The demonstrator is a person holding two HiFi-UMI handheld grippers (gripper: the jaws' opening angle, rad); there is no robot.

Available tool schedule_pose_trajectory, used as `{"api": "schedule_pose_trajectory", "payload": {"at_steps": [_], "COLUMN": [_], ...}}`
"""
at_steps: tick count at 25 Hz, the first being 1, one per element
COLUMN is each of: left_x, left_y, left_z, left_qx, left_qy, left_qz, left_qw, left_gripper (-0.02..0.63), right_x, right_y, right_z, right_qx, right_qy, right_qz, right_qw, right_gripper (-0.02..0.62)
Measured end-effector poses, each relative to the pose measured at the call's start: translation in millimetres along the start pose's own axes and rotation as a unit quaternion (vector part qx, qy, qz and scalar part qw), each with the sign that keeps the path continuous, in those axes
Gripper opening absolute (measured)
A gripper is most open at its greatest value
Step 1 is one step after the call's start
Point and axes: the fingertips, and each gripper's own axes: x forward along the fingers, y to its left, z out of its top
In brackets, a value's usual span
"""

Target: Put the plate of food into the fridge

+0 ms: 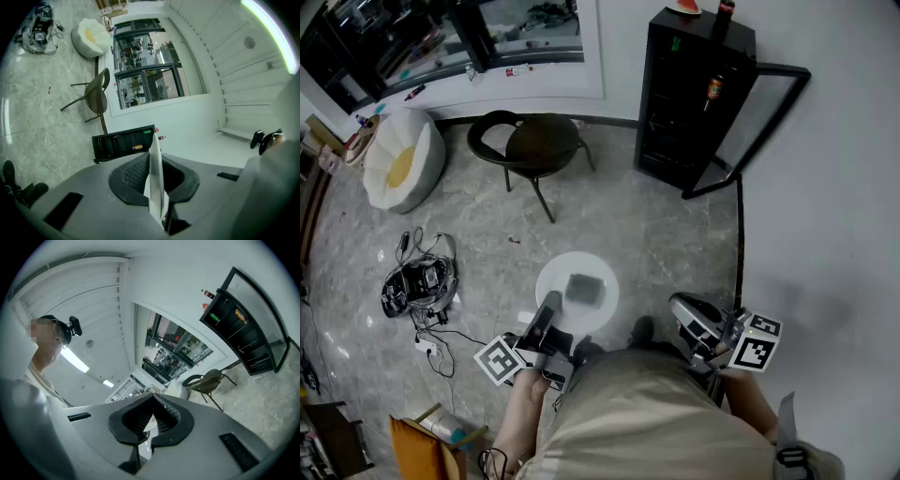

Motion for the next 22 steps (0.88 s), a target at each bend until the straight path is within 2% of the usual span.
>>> {"api": "schedule_pose_trajectory", "payload": {"at_steps": [4, 10, 15, 19, 22], "left_x": [7, 48, 98, 119, 129], "left_y": [-3, -10, -21, -19, -25], "left_z": [5, -9, -33, -60, -67], "left_qx": [0.005, 0.011, 0.015, 0.010, 0.002], "left_qy": [-0.022, -0.018, 0.021, 0.040, 0.039], "left_qz": [-0.001, -0.001, -0.020, -0.015, -0.022], "left_qw": [0.9997, 0.9998, 0.9995, 0.9990, 0.9990], "left_gripper": [0.025, 0.025, 0.025, 0.025, 0.025], "right_x": [10, 11, -15, -47, -56], "right_y": [-7, -10, -29, -60, -70], "right_z": [0, 15, 39, 44, 49], "right_qx": [0.002, -0.078, -0.177, -0.174, -0.169], "right_qy": [0.033, 0.067, 0.050, 0.050, 0.052], "right_qz": [0.016, 0.041, -0.002, -0.047, -0.061], "right_qw": [0.999, 0.994, 0.983, 0.982, 0.982], "right_gripper": [0.021, 0.021, 0.021, 0.023, 0.023]}}
